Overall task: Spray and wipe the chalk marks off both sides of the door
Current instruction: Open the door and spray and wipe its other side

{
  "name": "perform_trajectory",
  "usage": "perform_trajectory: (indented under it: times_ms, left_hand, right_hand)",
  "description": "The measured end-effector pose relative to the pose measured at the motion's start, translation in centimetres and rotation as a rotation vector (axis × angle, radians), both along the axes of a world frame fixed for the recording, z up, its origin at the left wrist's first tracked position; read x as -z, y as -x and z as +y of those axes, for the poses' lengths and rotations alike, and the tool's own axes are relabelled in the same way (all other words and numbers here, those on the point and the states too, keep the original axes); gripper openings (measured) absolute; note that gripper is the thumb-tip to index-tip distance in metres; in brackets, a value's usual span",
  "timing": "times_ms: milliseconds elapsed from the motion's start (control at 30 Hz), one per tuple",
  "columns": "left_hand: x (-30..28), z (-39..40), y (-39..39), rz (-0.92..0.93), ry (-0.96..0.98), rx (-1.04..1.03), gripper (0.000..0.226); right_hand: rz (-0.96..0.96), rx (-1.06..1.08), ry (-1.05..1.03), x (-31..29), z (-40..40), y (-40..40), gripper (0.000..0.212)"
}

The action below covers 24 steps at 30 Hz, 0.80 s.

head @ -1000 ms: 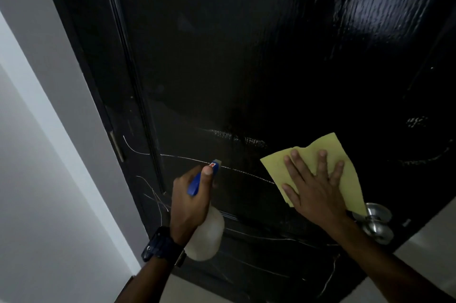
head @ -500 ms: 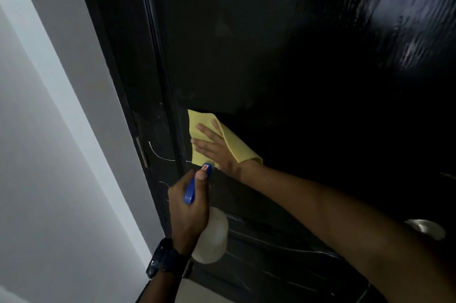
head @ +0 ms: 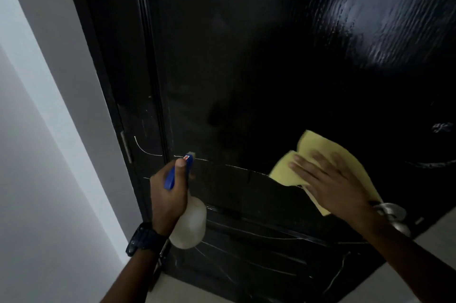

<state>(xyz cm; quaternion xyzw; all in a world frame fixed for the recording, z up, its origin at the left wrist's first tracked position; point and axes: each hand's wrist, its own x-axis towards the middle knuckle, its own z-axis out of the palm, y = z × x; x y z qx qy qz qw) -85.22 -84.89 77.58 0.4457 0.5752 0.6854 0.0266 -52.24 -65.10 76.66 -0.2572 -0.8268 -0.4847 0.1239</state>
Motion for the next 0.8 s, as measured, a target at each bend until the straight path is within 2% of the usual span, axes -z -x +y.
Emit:
perform_trajectory:
  times_ms: [67, 133, 267, 467, 567, 700, 800]
  left_hand:
    - [-0.1, 0.4, -0.4, 0.002, 0.013, 0.039, 0.082]
    - [-0.2, 1.0, -1.1, 0.002, 0.034, 0.065, 0.079]
    - [0.0, 2.5, -2.5, 0.054, 0.082, 0.092, 0.074]
    - [1.0, 4.4, -3.5, 0.067, 0.097, 0.080, 0.081]
    - [1.2, 4.5, -3.2, 0.058, 0.103, 0.074, 0.078]
    - [1.7, 4.6, -2.7, 0.029, 0.060, 0.121, 0.059]
    - [3.7, 5.6, -1.1, 0.022, 0.052, 0.203, 0.066]
  right_hand:
    - [0.165, 0.067, 0.117, 0.8, -0.2, -2.4, 0.064]
    - [0.356, 0.139, 0.227, 0.8, -0.6, -2.0, 0.063]
    - [0.638, 0.130, 0.245, 1.4, -0.4, 0.7, 0.071]
    - [0.754, 0.129, 0.013, 5.6, 2.4, 2.1, 0.077]
    - [0.780, 0.146, 0.009, 8.3, 2.4, 2.4, 0.081]
    - [0.853, 0.132, 0.066, 9.9, 2.1, 2.8, 0.077]
    - [0.926, 0.121, 0.031, 10.7, 2.2, 3.7, 0.075]
